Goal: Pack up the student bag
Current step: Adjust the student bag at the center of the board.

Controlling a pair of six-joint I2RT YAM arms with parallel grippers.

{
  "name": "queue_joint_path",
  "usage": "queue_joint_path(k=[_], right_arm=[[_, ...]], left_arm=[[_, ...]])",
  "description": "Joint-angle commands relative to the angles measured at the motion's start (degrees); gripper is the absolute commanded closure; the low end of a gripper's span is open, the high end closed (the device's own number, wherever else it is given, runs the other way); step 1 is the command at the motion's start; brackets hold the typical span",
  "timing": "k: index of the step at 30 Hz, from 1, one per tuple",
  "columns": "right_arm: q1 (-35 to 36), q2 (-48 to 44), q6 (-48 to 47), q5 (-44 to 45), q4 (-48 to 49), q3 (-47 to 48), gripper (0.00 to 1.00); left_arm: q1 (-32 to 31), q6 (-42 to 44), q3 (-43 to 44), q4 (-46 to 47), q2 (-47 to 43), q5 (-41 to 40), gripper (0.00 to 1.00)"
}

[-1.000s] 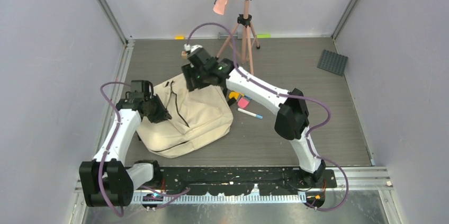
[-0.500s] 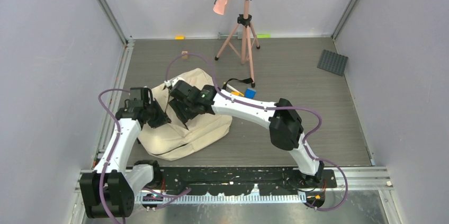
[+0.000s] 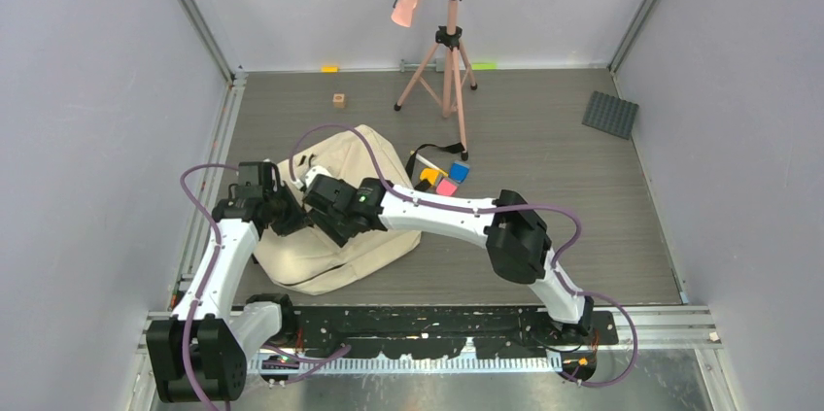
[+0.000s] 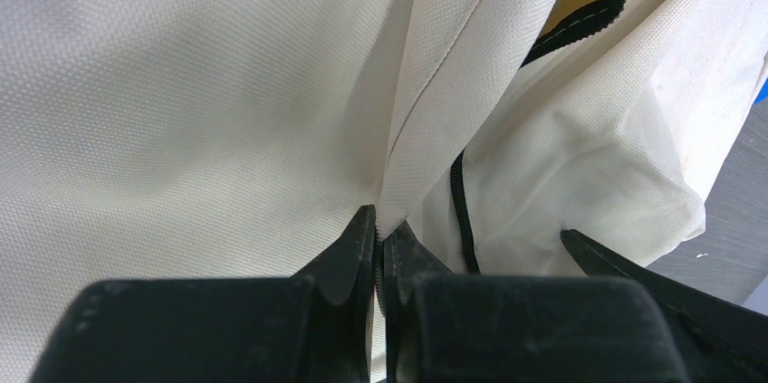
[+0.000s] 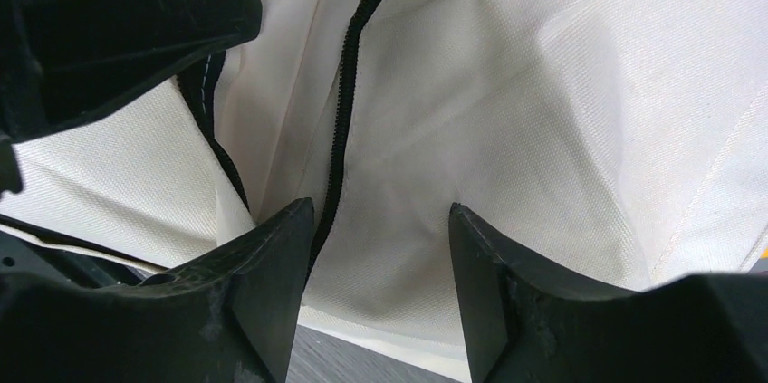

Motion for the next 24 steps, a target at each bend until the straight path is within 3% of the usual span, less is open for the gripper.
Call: queue_joint_path(k=[1, 7, 9, 13, 15, 17, 24], right_arm=[[1.22, 1.46, -3.15, 4.03, -1.93, -1.0, 0.37], [1.04, 2.54, -2.79, 14.13, -3.45, -1.93, 0.41], [0.9, 1.96, -2.47, 17.64, -3.39, -1.93, 0.52], [-0.19, 0.06, -1.61, 22.55, -2.64, -1.83, 0.84], [-1.16, -1.01, -0.44, 23.15, -2.54, -1.52, 0.94], [-2.35, -2.83, 1.15, 22.63, -2.49, -1.42, 0.99], [-4.08, -16.35, 4.05, 19.17, 5.96, -6.81, 0.99]], left_arm=[[0.38, 0.82, 0.13, -1.43, -1.44, -1.06, 1.0], [0.69, 0.89, 0.01, -1.81, -1.81, -2.21, 1.0], [0.85, 0.89, -0.23, -1.79, -2.05, -2.4, 1.0], [1.26, 0.93, -0.46, -1.64, -2.09, -2.85, 1.0], [1.38, 0.97, -0.46, -1.53, -2.12, -2.94, 1.0], [1.64, 1.07, -0.42, -1.42, -2.14, -3.13, 1.0], [1.88, 0.98, -0.2, -0.82, -1.77, -3.01, 1.0]])
